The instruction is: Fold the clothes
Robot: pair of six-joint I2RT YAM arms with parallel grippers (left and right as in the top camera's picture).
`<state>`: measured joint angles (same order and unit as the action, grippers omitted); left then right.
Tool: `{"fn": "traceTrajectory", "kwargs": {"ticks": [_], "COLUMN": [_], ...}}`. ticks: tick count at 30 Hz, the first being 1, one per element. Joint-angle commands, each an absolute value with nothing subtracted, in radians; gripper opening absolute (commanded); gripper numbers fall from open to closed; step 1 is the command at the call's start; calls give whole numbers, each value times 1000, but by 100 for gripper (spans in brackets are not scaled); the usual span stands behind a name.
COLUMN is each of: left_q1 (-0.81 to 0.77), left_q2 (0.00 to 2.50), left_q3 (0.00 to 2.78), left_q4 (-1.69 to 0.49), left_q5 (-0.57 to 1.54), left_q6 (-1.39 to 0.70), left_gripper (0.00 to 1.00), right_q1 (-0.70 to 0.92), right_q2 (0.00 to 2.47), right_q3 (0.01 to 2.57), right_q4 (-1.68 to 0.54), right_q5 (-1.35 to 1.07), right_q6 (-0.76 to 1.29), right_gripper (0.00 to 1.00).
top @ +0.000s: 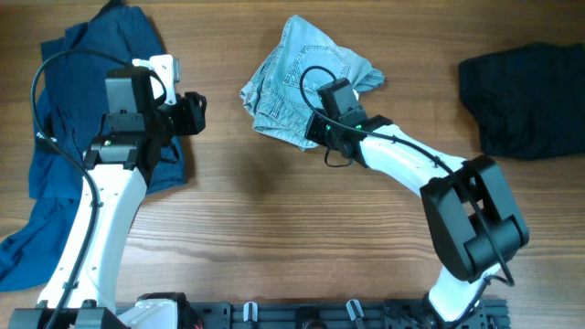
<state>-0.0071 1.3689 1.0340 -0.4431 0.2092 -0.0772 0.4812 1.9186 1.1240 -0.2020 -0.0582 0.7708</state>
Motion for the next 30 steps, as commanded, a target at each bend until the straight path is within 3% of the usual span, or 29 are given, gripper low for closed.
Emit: {"fn": "traceTrajectory", "kwargs": {"ticks": [1, 10, 12, 13, 14, 15, 17, 22, 30], "left_q1": [-2, -2, -2, -2, -2, -2, -2, -2, -2], "left_q2": [1374, 1374, 1374, 1374, 1374, 1374, 1374, 1374, 1374], "left_q3": [1034, 1034, 1034, 1034, 1034, 1034, 1034, 1034, 1034], "left_q4": [-442, -431, -430, -430, -430, -429, -429, -427, -427], "left_q5": [212, 212, 212, 212, 212, 212, 212, 212, 212], "left_q6": [-86, -87, -87, -87, -87, -87, -87, -87, -87], "left_gripper": [55, 55, 55, 55, 55, 55, 55, 55, 55], "right_q1": [437, 83, 19, -15, -30, -46, -61, -65, 1], "right_q2": [1995, 2014, 2014, 2014, 2014, 2013, 2008, 1919, 1718], "right_q3": [1112, 1113, 1114, 1121, 1128, 1141, 1169, 1240, 1243], "right_q4": [-206, -55, -18, -17, -28, -52, -119, -346, -480], "right_q5": [-33, -163, -186, -195, -205, -224, -261, -344, -374], "right_q6": [614, 205, 103, 79, 81, 86, 144, 393, 888], "right_gripper": [4, 5, 9, 17, 38, 71, 98, 100, 100]}}
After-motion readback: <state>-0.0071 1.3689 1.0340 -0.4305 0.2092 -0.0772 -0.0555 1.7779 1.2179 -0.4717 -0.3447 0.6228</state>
